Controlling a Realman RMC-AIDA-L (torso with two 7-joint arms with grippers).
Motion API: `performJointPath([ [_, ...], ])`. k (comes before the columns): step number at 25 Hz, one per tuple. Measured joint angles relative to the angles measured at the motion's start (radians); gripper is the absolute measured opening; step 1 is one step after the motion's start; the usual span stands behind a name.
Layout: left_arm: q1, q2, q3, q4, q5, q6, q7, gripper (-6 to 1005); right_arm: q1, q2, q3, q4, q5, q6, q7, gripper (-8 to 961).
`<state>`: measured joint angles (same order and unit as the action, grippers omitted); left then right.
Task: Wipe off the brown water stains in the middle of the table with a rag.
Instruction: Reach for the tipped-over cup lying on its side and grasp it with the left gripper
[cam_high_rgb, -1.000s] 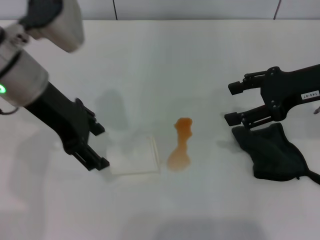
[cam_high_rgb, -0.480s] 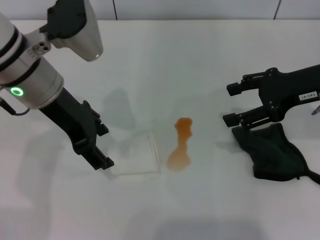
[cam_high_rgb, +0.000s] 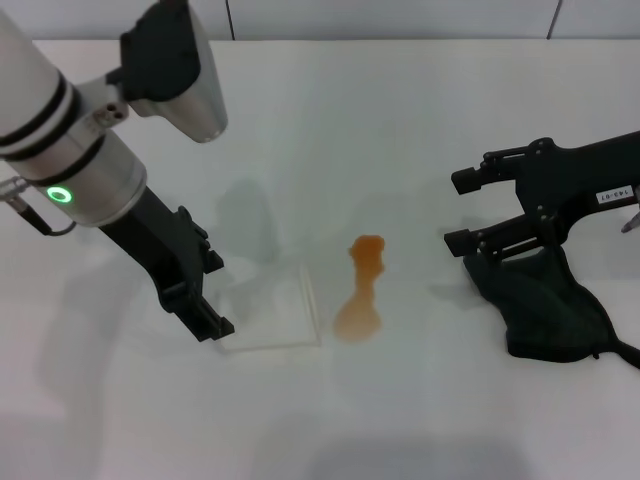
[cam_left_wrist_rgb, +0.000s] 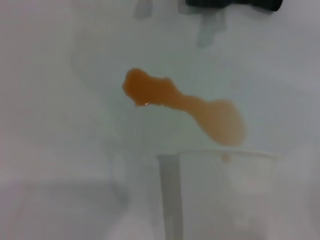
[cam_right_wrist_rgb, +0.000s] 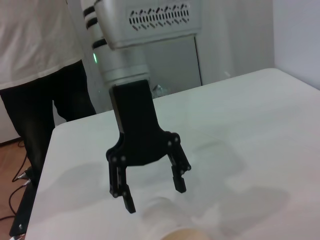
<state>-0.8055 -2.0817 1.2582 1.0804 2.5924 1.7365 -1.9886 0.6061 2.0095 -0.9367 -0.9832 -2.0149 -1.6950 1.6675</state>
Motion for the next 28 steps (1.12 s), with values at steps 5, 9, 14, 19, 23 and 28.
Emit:
performJointPath([
  [5,-0.004,-0.003,0.047,-0.030,-0.005,-0.041,0.002,881,-0.002,0.001,-0.008,0.001,0.001,0.004,-0.001,856],
  [9,-0.007,-0.005,0.068,-0.036,-0.022,-0.058,0.000,881,-0.001,0.002,-0.010,0.001,0.001,0.008,-0.002,856],
  [14,-0.009,-0.005,0.083,-0.037,-0.029,-0.076,-0.002,881,0.000,0.002,-0.010,0.002,0.002,0.009,-0.002,856],
  [19,-0.015,-0.005,0.119,-0.066,-0.053,-0.108,-0.005,880,0.000,0.002,-0.010,0.002,0.002,0.011,-0.002,856],
  [23,-0.024,-0.006,0.147,-0.086,-0.066,-0.135,-0.006,880,0.000,0.002,-0.010,0.002,0.002,0.012,-0.004,856],
  [28,-0.021,-0.007,0.185,-0.089,-0.071,-0.168,-0.007,880,0.000,0.002,-0.011,0.001,0.002,0.012,-0.009,856],
])
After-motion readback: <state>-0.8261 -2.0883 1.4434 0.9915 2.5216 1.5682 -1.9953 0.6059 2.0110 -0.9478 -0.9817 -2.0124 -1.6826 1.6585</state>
